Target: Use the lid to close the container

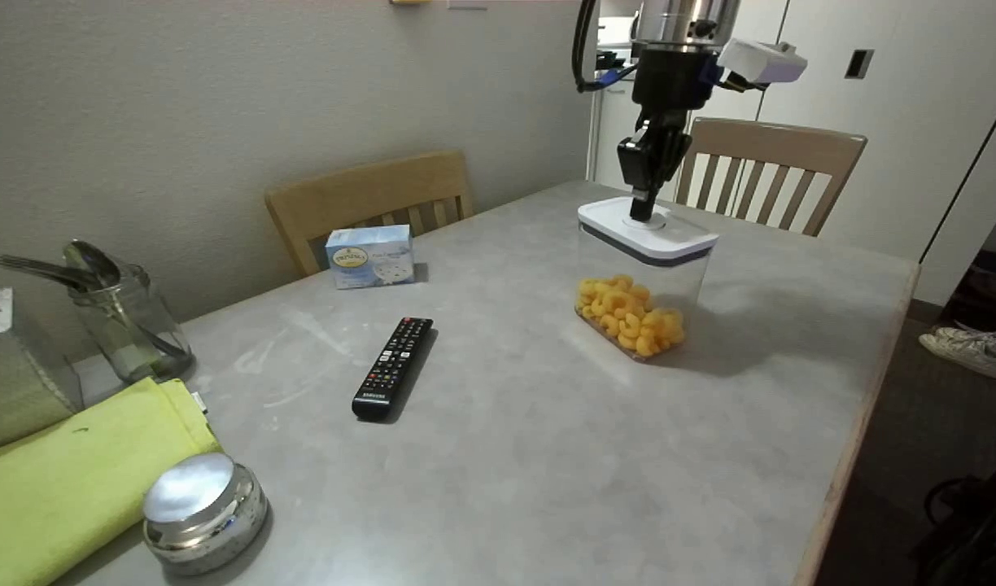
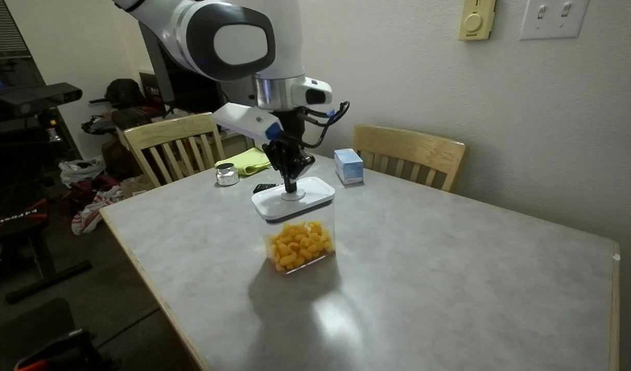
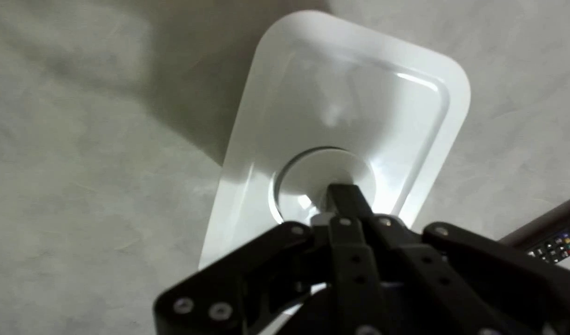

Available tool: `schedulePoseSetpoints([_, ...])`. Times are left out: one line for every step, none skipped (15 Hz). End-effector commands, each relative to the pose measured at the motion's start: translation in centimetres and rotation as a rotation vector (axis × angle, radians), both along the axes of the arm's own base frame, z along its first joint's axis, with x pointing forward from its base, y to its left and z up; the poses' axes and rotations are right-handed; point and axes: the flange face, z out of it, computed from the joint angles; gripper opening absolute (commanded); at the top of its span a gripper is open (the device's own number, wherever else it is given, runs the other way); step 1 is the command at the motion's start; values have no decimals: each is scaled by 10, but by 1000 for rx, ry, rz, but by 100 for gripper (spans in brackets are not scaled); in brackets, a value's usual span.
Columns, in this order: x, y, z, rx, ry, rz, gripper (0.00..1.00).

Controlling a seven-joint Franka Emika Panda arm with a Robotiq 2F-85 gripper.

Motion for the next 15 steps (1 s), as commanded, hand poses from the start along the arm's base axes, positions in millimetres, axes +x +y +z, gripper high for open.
schedulePoseSetpoints([2,2,-25,48,21,-15,0])
schedulePoseSetpoints([1,2,-28,55,23,-21,0])
schedulePoseSetpoints([1,2,-29,60,25,-24,0])
schedulePoseSetpoints([0,2,-31,63,29,-26,0])
schedulePoseSetpoints([-1,2,-33,64,33,-26,0])
schedulePoseSetpoints([-2,2,-35,60,40,-24,0])
schedulePoseSetpoints([-3,3,-38,57,47,-22,0])
schedulePoseSetpoints([-4,3,-42,55,56,-19,0])
schedulePoseSetpoints([-4,4,-45,56,61,-17,0])
schedulePoseSetpoints([-5,5,-45,61,61,-17,0])
schedulePoseSetpoints([-5,6,-48,63,63,-15,0])
schedulePoseSetpoints([-4,8,-47,57,65,-13,0])
schedulePoseSetpoints([-3,10,-40,49,56,-5,0])
schedulePoseSetpoints([-2,11,-32,38,53,-4,0])
schedulePoseSetpoints([-2,11,-24,19,59,3,0])
